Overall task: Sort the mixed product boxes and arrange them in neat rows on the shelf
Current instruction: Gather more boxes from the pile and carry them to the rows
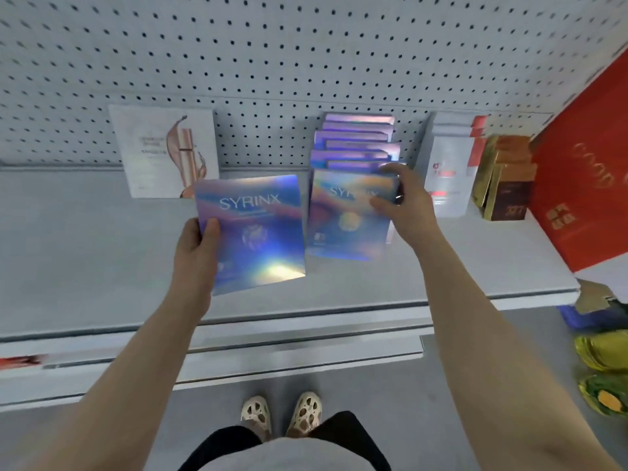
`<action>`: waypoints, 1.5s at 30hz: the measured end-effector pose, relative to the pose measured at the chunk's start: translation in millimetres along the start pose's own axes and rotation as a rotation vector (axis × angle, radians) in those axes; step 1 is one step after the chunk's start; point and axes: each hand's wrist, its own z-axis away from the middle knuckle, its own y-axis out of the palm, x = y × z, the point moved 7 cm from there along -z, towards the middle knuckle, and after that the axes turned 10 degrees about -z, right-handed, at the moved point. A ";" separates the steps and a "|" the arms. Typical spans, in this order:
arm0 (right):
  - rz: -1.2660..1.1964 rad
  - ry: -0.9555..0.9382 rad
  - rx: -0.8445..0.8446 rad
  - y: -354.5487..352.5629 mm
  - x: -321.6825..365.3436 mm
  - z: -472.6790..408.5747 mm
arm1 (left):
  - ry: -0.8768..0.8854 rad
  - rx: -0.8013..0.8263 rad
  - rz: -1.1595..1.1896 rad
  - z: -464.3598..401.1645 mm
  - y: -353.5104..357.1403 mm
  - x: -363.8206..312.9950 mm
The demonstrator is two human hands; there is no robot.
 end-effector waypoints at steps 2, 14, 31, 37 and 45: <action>0.098 -0.069 0.027 2.7 3.0 -7.9 | -0.011 -0.004 -0.013 -0.7 3.0 0.6; 0.428 -0.183 -0.045 11.9 15.9 -10.5 | -0.003 0.051 0.013 -0.8 26.8 -8.9; -0.249 0.087 0.150 -4.7 8.1 31.2 | 0.323 0.351 -0.284 39.3 132.4 -17.2; 0.190 -0.059 0.289 -18.8 -15.2 2.1 | 0.723 0.157 -0.864 66.4 173.8 -9.3; 0.484 -0.363 0.284 -7.9 0.5 -14.3 | 0.667 0.078 -1.074 74.4 192.0 2.3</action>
